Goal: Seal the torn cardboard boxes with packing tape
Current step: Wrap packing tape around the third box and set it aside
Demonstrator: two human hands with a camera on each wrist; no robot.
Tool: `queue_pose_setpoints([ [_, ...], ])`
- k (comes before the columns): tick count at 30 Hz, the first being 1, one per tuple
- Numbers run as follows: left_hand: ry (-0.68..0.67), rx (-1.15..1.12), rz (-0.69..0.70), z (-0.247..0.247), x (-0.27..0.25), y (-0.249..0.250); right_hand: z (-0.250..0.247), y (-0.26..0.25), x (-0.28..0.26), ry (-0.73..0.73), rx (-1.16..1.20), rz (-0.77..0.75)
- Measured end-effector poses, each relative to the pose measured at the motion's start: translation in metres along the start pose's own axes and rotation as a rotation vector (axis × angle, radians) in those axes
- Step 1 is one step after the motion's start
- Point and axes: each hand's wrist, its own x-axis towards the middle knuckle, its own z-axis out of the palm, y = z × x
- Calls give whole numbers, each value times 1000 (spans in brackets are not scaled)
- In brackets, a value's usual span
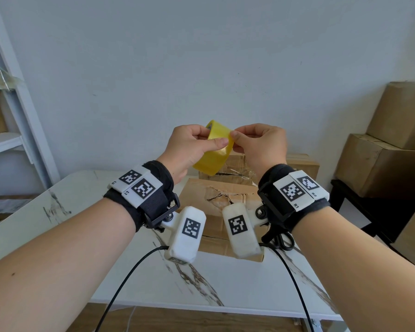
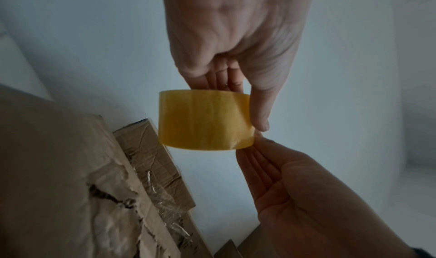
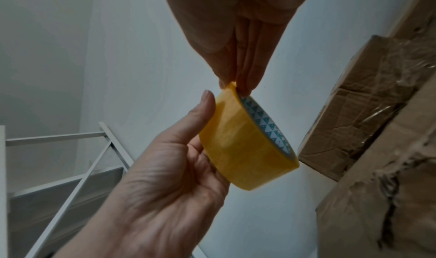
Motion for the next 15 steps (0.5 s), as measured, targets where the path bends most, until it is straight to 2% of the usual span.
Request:
queue_pose_setpoints([
  [5,-10,22,7,0,0,-6,-1,5,-2,-8,3,6],
  [10,-74,28,-41,-11,6,-5,-6,3,0,-99,59,10],
  [12,-155,-12,-58,-18,8,-1,-15,1,4,-198,50,18],
  [15,-272,-124,-71,-23,9,3,-21,3,7,-456,-301,-96],
])
